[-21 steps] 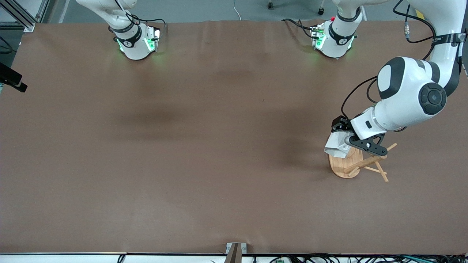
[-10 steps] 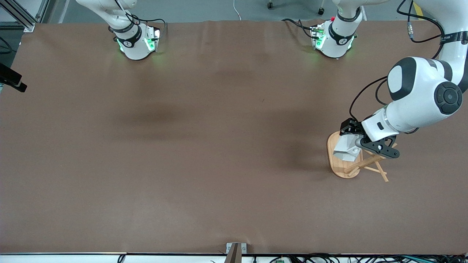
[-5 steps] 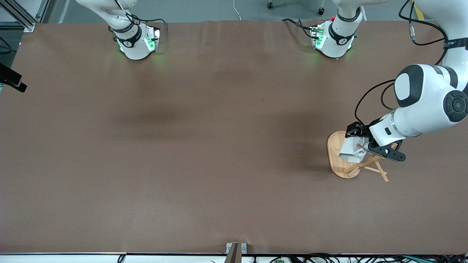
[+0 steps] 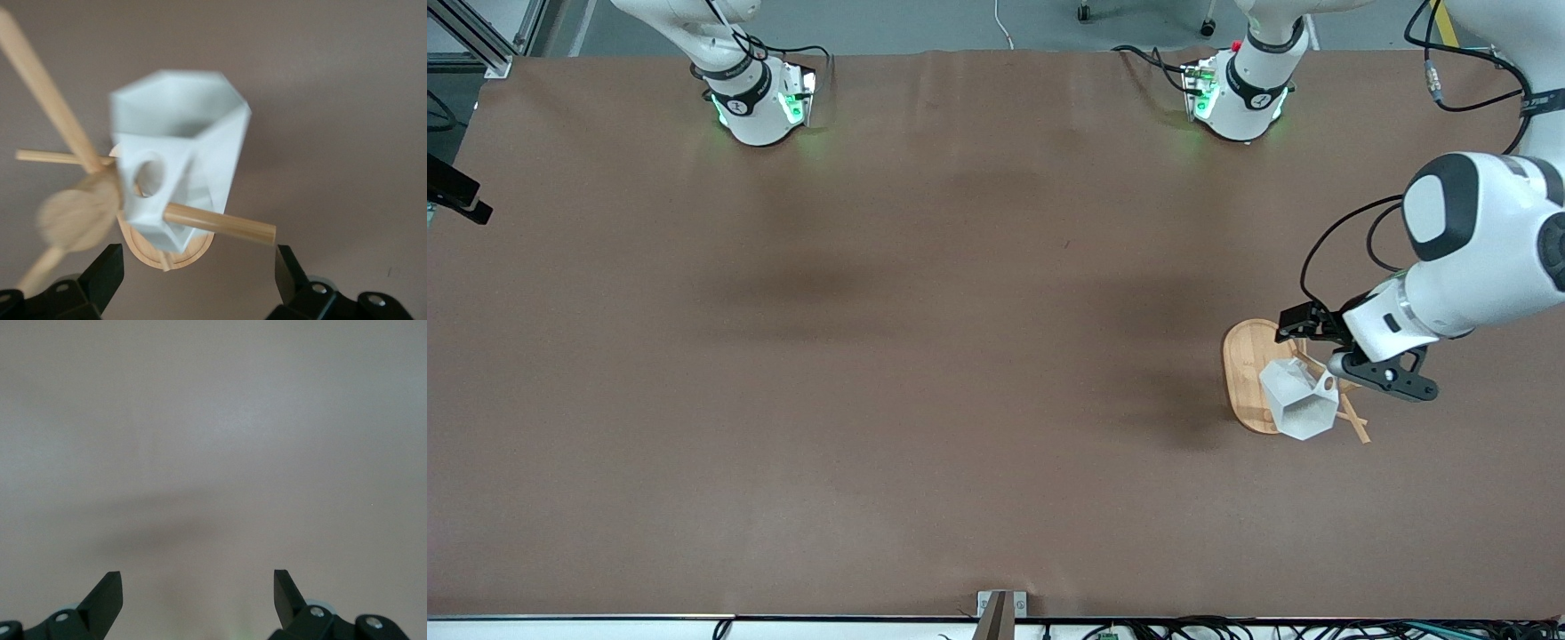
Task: Hang cup on rack
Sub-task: 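Open the left gripper and raise it away from the rack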
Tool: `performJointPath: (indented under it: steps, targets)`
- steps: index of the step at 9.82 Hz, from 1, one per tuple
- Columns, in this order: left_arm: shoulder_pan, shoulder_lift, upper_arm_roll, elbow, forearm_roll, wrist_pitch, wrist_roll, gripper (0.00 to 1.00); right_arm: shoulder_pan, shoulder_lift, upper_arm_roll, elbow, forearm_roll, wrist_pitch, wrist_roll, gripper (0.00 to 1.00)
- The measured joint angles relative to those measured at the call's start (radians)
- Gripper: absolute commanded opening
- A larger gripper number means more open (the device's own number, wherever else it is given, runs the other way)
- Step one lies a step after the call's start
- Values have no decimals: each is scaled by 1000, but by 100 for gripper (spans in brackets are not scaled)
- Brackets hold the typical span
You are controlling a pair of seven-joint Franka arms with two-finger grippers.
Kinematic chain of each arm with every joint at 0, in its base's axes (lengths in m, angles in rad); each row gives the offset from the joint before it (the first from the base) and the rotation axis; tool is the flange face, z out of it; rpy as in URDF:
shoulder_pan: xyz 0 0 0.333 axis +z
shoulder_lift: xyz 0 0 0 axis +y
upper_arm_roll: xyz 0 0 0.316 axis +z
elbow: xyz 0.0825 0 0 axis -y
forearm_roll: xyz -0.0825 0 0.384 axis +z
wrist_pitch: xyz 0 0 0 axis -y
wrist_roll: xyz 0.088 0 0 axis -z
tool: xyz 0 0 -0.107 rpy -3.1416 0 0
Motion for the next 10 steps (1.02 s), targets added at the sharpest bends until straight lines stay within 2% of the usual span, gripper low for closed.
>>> performJointPath:
  steps: [2,5,8,10]
  targets:
    - [1,-55,9,29,3,-68,-88,100,0,0,0,0,0,11,24,100]
    - [-18,-155,8,42,71,-155,-267,100,0,0,2,0,0,13,51,100]
    - [-18,-243,24,61,155,-172,-249,100,0,1,2,0,0,14,52,100]
    - [-22,-282,40,111,156,-303,-228,100,0,1,2,0,0,13,52,100]
